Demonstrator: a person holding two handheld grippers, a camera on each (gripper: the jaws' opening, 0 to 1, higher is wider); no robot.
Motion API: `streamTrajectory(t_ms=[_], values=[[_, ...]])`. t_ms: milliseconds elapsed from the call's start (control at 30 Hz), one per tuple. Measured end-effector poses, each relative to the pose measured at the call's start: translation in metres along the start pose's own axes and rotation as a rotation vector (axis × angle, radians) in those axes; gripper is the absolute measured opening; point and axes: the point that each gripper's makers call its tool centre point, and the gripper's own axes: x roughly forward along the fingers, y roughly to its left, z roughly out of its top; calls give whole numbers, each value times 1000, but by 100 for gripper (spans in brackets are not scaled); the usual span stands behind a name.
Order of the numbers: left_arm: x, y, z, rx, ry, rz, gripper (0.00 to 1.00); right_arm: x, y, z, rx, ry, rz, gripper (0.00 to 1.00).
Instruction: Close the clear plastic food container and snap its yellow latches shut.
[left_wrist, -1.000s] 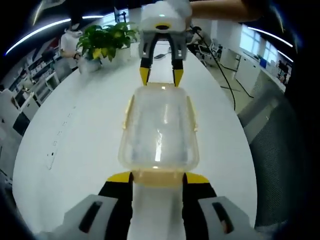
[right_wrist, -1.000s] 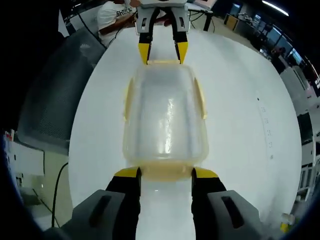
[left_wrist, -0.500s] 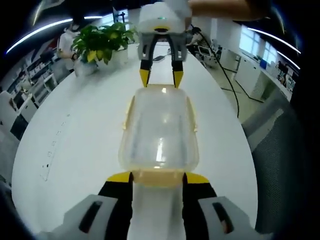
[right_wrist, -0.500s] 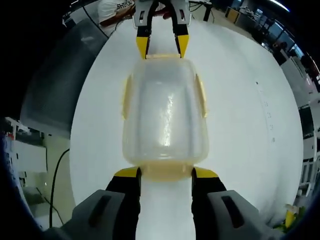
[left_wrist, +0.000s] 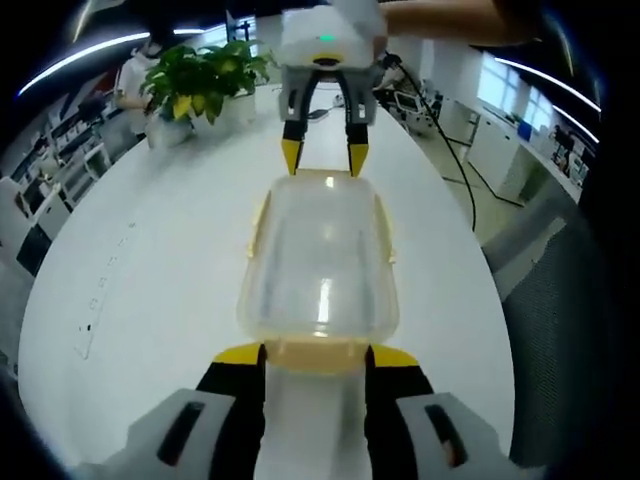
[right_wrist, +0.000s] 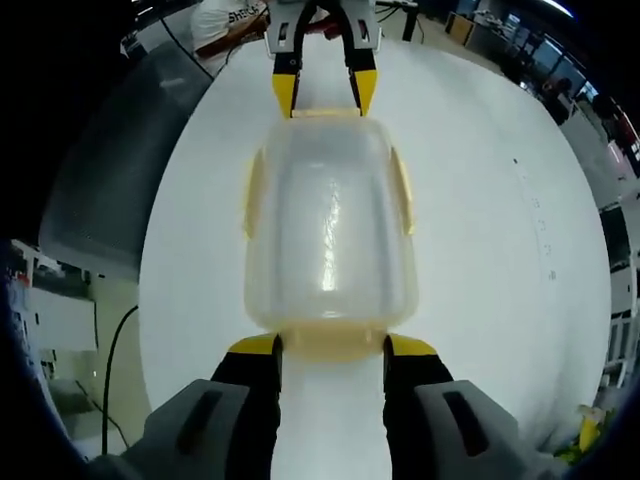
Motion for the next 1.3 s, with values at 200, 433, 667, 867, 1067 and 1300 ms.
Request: streamTrajectory(t_ms=[200,433,667,867,1067,1300], values=[[5,-3,-3,11,17,-16,34,6,1,-2,-5,-7,14,38],[6,-3,-4,11,38,-14,34,4,2,-1,-12,-6,14,38],[6,-3,-4,10,35,-11,35,3,2,-1,-5,-3,15,38],[1,-6,-4,-64,-15,-9,37,-4,2,-2,84,-66,17,37],[-6,-10,-16,-224,-63,-10,38,-14,3,-10,172,-97,-7,38],[-20,-12,-8,-384,-156,19,37,-30,1,6,346,-229,-42,36]])
